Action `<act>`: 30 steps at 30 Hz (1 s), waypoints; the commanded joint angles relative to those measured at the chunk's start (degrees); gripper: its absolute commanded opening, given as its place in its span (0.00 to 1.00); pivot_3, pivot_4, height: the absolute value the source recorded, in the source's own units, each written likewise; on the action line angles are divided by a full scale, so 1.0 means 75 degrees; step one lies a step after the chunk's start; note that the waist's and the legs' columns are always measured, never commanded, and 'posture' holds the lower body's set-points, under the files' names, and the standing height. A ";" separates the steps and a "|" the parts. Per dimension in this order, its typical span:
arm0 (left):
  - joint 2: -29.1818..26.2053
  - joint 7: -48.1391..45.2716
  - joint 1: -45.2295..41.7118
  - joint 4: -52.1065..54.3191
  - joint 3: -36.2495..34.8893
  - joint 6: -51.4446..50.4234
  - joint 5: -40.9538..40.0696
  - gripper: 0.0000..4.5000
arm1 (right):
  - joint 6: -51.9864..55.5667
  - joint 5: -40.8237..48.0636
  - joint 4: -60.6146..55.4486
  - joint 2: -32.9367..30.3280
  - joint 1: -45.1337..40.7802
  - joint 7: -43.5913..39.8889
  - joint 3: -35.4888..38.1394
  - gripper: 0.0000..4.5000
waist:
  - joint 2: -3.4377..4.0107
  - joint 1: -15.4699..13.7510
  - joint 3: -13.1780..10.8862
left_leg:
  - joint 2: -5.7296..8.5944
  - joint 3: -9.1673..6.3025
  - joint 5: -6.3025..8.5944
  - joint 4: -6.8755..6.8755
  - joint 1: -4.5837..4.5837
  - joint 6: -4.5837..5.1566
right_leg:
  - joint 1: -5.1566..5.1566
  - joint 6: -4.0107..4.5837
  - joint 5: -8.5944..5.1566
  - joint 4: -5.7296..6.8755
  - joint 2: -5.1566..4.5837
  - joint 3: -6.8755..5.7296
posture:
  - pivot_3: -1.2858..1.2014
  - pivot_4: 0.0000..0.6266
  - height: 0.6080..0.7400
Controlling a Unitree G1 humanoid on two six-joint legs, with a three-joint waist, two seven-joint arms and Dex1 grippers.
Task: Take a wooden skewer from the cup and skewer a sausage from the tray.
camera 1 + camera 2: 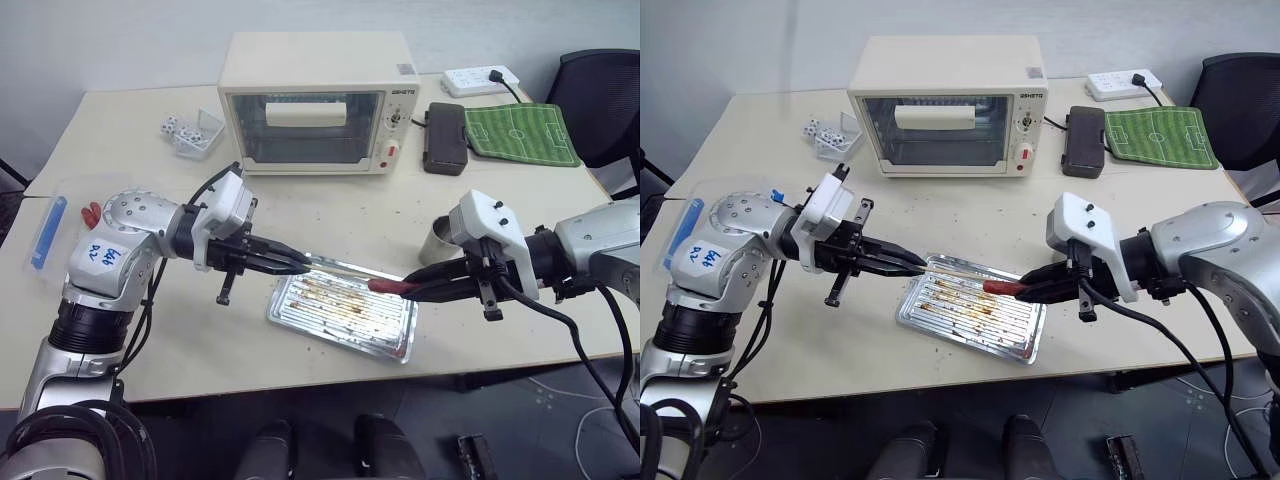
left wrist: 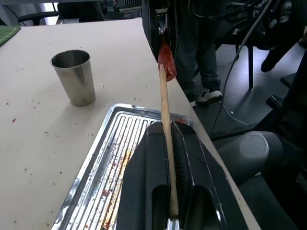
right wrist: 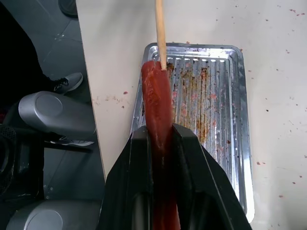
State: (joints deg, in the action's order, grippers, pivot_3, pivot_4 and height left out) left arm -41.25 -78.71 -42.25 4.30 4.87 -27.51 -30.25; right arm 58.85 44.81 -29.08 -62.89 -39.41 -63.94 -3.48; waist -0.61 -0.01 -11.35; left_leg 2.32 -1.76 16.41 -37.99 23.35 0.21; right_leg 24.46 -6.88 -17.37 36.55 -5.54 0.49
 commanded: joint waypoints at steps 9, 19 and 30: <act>-0.0225 -0.0183 -0.0012 0.0096 -0.0092 0.0130 0.0025 0.00 | -0.0096 0.0112 -0.0090 -0.0282 0.0083 -0.0031 0.0558 0.06 | 0.0000 0.0000 0.0000 | 0.0001 0.0001 0.0001 0.0000 0.0000 0.0002 | 0.0000 0.0000 0.0000 0.0001 0.0000 0.0000 | 0.52 0.24 1.00; -0.0202 -0.0173 -0.0014 0.0132 -0.0037 0.0126 0.0021 0.00 | -0.0121 0.0071 -0.0025 -0.0245 0.0035 -0.0002 0.0566 0.06 | 0.0000 0.0001 0.0000 | 0.0000 0.0002 0.0003 -0.0001 0.0000 0.0005 | 0.0000 0.0000 0.0000 0.0002 0.0000 0.0001 | 0.52 0.24 1.00; -0.0180 -0.0216 -0.0172 -0.0006 -0.0018 0.0165 0.0051 0.00 | -0.0100 0.0114 -0.0113 -0.0211 0.0117 0.0057 0.0536 0.06 | 0.0000 0.0002 0.0000 | 0.0000 0.0002 0.0003 -0.0002 0.0000 0.0005 | 0.0000 0.0000 0.0000 0.0003 0.0000 0.0001 | 0.52 0.24 1.00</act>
State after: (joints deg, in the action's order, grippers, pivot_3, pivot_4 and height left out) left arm -42.31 -79.79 -42.42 3.76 5.40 -27.08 -29.88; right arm 58.67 45.27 -28.87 -64.13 -38.22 -63.55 -1.22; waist -0.61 0.00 -11.35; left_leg 2.32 -1.75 16.43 -38.00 23.34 0.25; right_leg 24.46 -6.89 -17.37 36.57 -5.53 0.50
